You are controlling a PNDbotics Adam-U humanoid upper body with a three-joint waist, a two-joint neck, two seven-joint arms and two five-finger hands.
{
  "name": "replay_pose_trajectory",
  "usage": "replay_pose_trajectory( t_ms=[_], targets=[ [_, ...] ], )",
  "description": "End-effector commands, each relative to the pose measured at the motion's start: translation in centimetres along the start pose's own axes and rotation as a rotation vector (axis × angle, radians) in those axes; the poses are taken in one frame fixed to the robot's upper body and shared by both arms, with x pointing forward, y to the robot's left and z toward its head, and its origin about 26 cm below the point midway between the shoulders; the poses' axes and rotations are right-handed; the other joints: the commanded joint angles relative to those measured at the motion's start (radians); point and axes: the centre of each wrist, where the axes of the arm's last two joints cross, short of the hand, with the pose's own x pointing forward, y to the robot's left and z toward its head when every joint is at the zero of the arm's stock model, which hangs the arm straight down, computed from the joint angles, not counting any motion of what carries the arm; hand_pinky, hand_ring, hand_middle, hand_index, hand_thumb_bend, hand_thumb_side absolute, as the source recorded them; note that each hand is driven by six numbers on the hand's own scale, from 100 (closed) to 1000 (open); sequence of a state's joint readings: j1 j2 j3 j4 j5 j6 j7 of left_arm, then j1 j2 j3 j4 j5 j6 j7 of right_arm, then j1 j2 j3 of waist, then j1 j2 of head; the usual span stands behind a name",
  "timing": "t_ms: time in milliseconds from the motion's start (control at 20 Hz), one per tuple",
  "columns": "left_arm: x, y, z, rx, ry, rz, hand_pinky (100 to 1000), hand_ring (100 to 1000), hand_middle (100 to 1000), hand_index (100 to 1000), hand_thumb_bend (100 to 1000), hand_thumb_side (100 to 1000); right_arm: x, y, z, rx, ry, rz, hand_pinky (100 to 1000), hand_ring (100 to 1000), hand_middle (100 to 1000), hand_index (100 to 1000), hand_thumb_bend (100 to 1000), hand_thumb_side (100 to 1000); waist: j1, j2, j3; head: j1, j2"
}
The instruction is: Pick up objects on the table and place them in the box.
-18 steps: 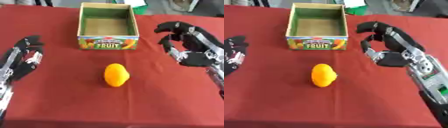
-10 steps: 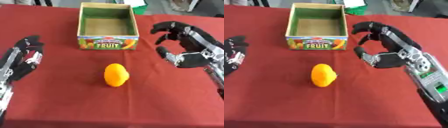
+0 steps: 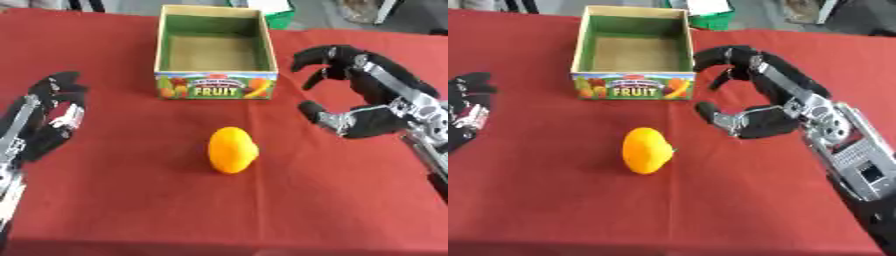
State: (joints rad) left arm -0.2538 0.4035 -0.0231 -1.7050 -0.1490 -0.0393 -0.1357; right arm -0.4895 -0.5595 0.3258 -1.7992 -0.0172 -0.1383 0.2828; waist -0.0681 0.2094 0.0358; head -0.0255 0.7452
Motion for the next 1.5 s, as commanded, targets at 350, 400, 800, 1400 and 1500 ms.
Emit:
replay_pose_trajectory(
  t_ms=[350, 400, 800, 1400, 1500],
  targets=[
    [0.5, 0.2, -0.3, -0.008, -0.023, -0.003, 911, 970, 876, 724, 100, 550, -0.9, 0.4, -2.0, 0.109, -0.009, 0.087, 648, 859, 737, 865, 288, 312, 0.005, -0.015, 0.007, -0.014, -0.007],
    [0.5, 0.2, -0.4, -0.009, -0.024, -0.003, 911, 970, 876, 724, 100, 550, -1.0, 0.6, -2.2, 0.122, -0.010, 0.096, 648, 859, 737, 865, 289, 312, 0.005, -0.015, 0.008, -0.015, -0.007],
    [0.6, 0.1, -0.4, -0.013, -0.027, -0.002, 911, 970, 876, 724, 100, 550, -2.9, 2.3, -3.0, 0.219, 0.011, 0.160, 655, 867, 754, 873, 304, 335, 0.004, -0.016, 0.010, -0.021, -0.009],
    [0.7, 0.0, -0.5, -0.020, -0.031, 0.002, 912, 970, 877, 724, 100, 551, -5.0, 3.6, -3.5, 0.245, 0.011, 0.380, 686, 878, 795, 870, 373, 315, 0.009, -0.016, 0.016, -0.031, -0.011],
    [0.6, -0.1, -0.5, -0.023, -0.030, 0.003, 912, 971, 877, 724, 100, 552, -5.2, 3.9, -3.6, 0.254, 0.009, 0.398, 698, 889, 811, 876, 375, 321, 0.010, -0.016, 0.016, -0.032, -0.010]
  ],
)
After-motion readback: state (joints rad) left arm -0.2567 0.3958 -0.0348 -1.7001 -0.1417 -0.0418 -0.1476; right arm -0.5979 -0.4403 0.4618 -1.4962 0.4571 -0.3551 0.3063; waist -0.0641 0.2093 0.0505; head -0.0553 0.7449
